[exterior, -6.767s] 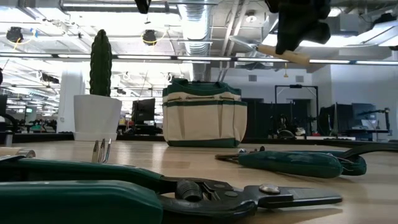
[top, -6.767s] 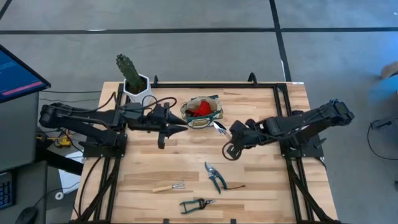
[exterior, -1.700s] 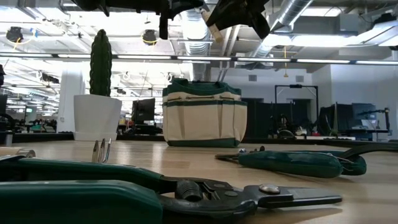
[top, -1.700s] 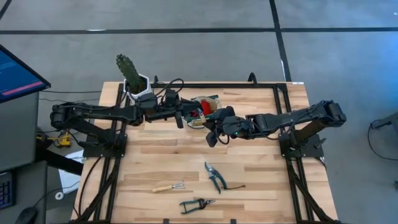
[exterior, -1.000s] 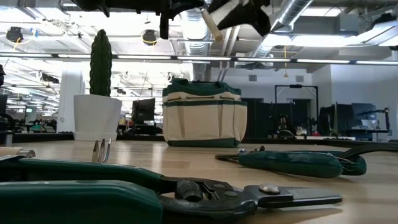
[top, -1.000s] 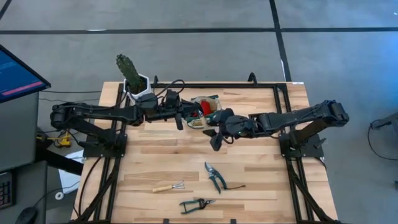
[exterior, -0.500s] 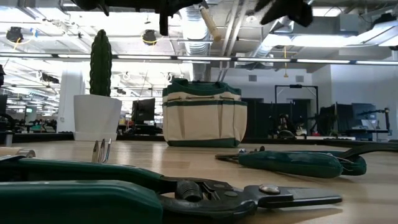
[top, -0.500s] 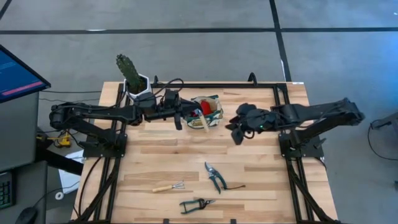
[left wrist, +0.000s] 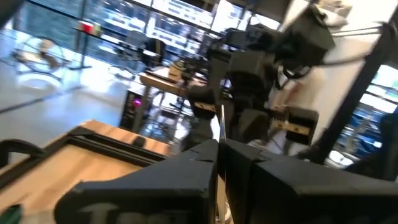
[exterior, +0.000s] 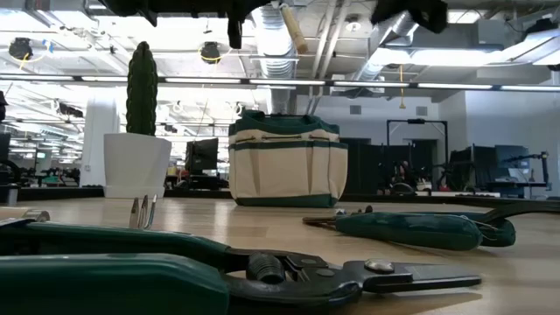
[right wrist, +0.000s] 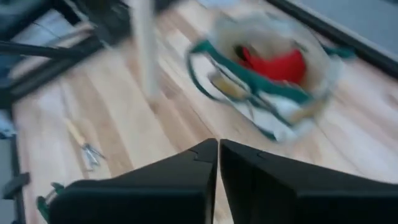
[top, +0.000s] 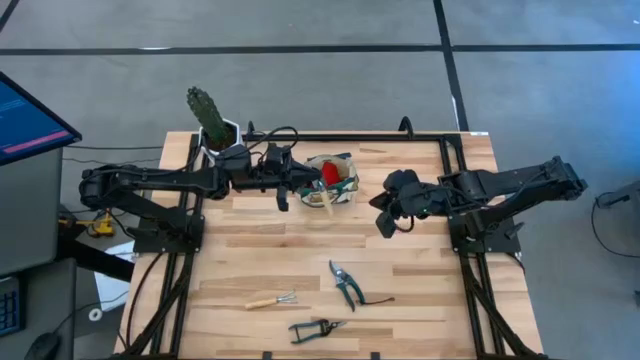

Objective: Pick & Place Garden tools in Gardening bag
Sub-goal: Put the trowel into the side pocket of the gardening bag

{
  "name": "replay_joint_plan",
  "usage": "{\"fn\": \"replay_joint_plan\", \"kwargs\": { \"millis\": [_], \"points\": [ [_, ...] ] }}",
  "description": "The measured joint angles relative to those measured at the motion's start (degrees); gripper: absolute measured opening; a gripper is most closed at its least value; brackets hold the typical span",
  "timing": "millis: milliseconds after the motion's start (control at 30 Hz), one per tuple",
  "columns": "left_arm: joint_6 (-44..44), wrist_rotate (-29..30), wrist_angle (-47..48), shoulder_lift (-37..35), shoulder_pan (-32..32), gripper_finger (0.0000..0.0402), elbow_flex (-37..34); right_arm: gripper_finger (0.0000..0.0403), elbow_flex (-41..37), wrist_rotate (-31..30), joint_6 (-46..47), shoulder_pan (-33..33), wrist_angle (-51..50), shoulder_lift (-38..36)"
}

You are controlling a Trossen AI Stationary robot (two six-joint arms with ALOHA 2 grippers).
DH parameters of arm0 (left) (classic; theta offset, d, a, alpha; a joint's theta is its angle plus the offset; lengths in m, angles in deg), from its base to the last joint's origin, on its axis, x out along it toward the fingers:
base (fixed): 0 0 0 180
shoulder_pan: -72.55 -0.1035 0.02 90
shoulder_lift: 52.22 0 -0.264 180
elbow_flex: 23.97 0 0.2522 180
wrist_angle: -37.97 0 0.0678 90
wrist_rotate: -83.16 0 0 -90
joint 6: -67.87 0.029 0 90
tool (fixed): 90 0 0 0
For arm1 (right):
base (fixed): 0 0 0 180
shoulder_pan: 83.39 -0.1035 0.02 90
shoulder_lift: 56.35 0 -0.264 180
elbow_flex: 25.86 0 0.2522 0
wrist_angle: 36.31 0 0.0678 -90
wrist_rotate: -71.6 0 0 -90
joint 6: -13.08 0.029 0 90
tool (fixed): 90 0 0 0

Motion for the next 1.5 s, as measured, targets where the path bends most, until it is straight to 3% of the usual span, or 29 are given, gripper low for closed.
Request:
{"fn": "replay_joint_plan", "kwargs": {
  "millis": [233,467,900,1100,1500],
  "points": [
    [-1.8,-6.5,0.5,0.0,0.3,0.0,0.0,0.0006,0.1,10.6,-10.8,2.2,19.2,0.8],
    [-5.0,-12.7,0.6,0.0,0.7,0.0,0.0,0.0005,-0.1,12.8,-11.4,5.4,23.9,4.3],
    [-5.2,-13.0,7.1,0.1,1.7,0.0,0.0,0.0138,0.0,29.5,-11.2,10.4,33.6,12.3],
    [-6.4,-13.0,8.0,0.1,1.7,0.0,0.0,0.0165,0.0,30.9,-11.2,11.5,35.2,12.3],
    [-7.8,-12.4,3.8,0.1,1.7,0.0,0.4,0.016,0.0,30.9,-11.6,12.2,35.1,12.3]
  ]
}}
